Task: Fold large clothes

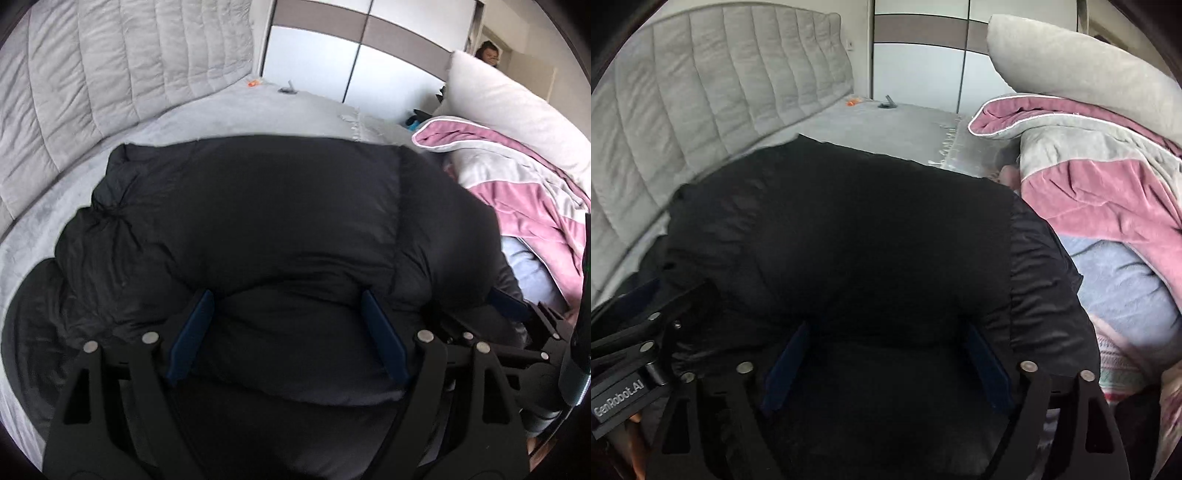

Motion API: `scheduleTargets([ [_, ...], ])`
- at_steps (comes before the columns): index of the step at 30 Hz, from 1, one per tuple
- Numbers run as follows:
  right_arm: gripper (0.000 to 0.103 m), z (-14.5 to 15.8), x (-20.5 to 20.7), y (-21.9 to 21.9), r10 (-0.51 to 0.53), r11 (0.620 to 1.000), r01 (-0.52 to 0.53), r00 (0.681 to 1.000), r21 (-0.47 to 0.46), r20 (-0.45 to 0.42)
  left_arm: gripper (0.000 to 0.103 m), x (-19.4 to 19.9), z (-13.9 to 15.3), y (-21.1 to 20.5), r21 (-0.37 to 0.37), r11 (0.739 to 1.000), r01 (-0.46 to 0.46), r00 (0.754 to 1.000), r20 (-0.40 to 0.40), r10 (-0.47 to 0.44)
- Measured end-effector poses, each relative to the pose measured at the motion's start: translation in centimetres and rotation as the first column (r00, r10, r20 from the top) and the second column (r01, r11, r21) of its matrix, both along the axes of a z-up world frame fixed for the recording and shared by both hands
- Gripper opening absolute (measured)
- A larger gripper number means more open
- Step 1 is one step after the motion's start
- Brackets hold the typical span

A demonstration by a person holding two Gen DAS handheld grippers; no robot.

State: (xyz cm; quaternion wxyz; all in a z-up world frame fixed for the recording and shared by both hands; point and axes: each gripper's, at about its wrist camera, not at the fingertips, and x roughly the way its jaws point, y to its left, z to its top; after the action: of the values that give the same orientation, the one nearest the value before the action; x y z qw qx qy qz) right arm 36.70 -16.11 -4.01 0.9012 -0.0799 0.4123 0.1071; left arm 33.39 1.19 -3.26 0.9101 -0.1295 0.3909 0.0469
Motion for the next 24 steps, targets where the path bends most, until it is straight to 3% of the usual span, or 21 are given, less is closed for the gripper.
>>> scheduleTargets([
  [3, 0.103, -2.1, 1.6, -0.4, -0.031, 0.999, 0.033, 0.998, 0.036, -0.051, 0.083, 0.2, -0.8, 0.6, 0.003, 1.000, 0.001, 1.000, -0.007, -0.001],
  [7, 0.103, -4.0, 2.3, -0.8, -0.030, 0.997, 0.037, 0.995, 0.070, -0.092, 0.084, 0.2, -1.8, 0.0, 0.050, 0.999, 0.019, 1.000, -0.003, -0.019],
  [11, 0.103, -4.2, 2.3, -1.0, -0.032, 0.997, 0.039, 0.992, 0.061, -0.124, 0.084, -0.3, -1.4, 0.2, 0.039, 0.999, 0.030, 1.000, -0.002, -0.030],
  [14, 0.103, -2.4, 0.8, -2.3, -0.028, 0.996, 0.036, 0.994, 0.082, -0.103, 0.084, -2.0, -0.1, 2.3, -0.033, 0.999, 0.018, 1.000, 0.005, -0.018],
  [18, 0.103, 1.2, -4.8, -7.1, -0.035, 0.980, 0.035, 0.999, 0.197, -0.001, 0.084, -5.8, 2.5, 7.1, -0.132, 0.989, -0.073, 0.995, 0.058, 0.081],
  [21, 0.103, 2.2, -9.2, -13.3, -0.068, 0.937, 0.069, 0.998, 0.342, -0.016, 0.084, -9.3, 3.4, 11.5, -0.234, 0.964, -0.125, 0.985, 0.084, 0.148],
  [24, 0.103, 1.2, -12.6, -18.6, -0.087, 0.877, 0.109, 0.994, 0.469, -0.069, 0.084, -12.5, 2.1, 15.8, -0.359, 0.916, -0.181, 0.975, 0.059, 0.215],
])
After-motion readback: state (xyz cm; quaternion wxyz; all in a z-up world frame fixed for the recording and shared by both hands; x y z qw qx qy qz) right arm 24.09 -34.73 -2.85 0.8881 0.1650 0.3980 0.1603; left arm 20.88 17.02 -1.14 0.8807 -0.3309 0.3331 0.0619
